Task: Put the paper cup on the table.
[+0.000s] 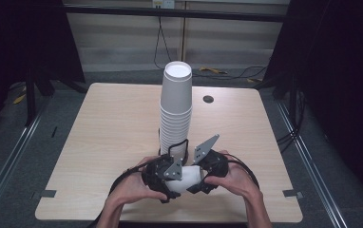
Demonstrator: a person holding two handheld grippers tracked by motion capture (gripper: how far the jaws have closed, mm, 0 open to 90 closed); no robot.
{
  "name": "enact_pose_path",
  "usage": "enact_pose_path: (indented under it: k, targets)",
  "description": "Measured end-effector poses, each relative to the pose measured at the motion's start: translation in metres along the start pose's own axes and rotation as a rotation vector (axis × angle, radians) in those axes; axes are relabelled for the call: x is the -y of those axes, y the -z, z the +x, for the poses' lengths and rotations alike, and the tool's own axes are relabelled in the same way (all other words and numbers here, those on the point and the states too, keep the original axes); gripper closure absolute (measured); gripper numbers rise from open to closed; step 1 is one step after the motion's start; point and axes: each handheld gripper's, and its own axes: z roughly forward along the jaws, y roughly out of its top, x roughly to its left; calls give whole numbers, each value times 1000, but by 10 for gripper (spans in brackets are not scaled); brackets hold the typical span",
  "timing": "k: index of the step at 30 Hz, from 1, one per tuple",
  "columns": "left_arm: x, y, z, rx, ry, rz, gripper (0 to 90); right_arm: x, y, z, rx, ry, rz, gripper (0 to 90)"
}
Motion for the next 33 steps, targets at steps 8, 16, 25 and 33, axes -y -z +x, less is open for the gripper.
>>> enact_pose_path:
  k: [8,16,25,33]
  targets:
    - [5,6,4,23,19,-125,133,0,3,3,4,6,-10,235]
    - [12,19,7,36,32,-268,160,1,1,3,11,12,-16,235]
    - [24,29,9,-9,103,-361,158,7,6,0,44,-37,-32,232]
    - [35,35,10,-64,181,-429,156,19,11,-2,68,-80,-83,231]
